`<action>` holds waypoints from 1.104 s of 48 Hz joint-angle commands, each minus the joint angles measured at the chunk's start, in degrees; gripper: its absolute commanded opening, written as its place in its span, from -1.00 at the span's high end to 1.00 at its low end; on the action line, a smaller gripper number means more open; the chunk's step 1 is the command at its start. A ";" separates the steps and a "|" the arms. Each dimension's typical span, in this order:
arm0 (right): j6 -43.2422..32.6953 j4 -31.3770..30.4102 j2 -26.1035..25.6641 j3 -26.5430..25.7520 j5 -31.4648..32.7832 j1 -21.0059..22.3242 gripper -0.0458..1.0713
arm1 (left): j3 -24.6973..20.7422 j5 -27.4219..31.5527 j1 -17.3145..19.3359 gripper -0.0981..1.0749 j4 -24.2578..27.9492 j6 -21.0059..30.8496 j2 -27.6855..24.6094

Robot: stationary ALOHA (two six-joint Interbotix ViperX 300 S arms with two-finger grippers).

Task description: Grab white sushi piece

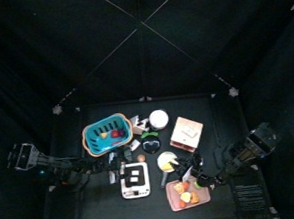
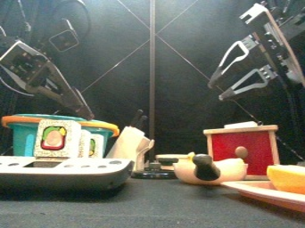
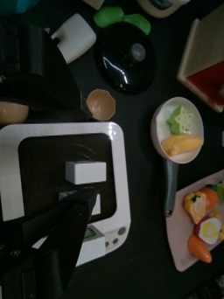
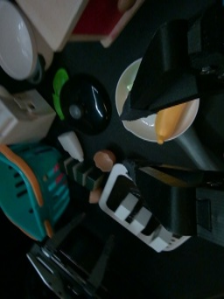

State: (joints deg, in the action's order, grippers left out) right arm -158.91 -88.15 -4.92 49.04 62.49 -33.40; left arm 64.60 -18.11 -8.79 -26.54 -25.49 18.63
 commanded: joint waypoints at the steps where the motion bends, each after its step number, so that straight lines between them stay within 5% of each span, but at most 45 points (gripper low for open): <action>1: 4.13 -3.43 -2.55 0.26 -8.35 4.22 -0.49 | -1.32 -0.26 -0.09 -0.81 0.26 0.00 -1.49; 10: 14.15 -0.62 -3.08 -0.62 -16.08 10.11 -0.49 | -1.93 -0.09 -0.35 -0.81 0.09 0.18 -3.69; 20: 20.65 2.20 -2.64 -2.20 -17.14 11.69 -0.49 | -2.37 0.00 -0.35 -0.81 -0.44 0.18 -5.36; 53: 20.92 3.52 0.62 -2.99 -17.31 13.54 -0.49 | -3.78 -0.35 -0.44 -0.81 -0.35 0.00 -10.02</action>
State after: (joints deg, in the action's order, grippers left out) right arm -137.72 -84.81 -3.69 47.11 45.09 -20.48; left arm 61.96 -17.93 -9.49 -26.89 -25.40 8.79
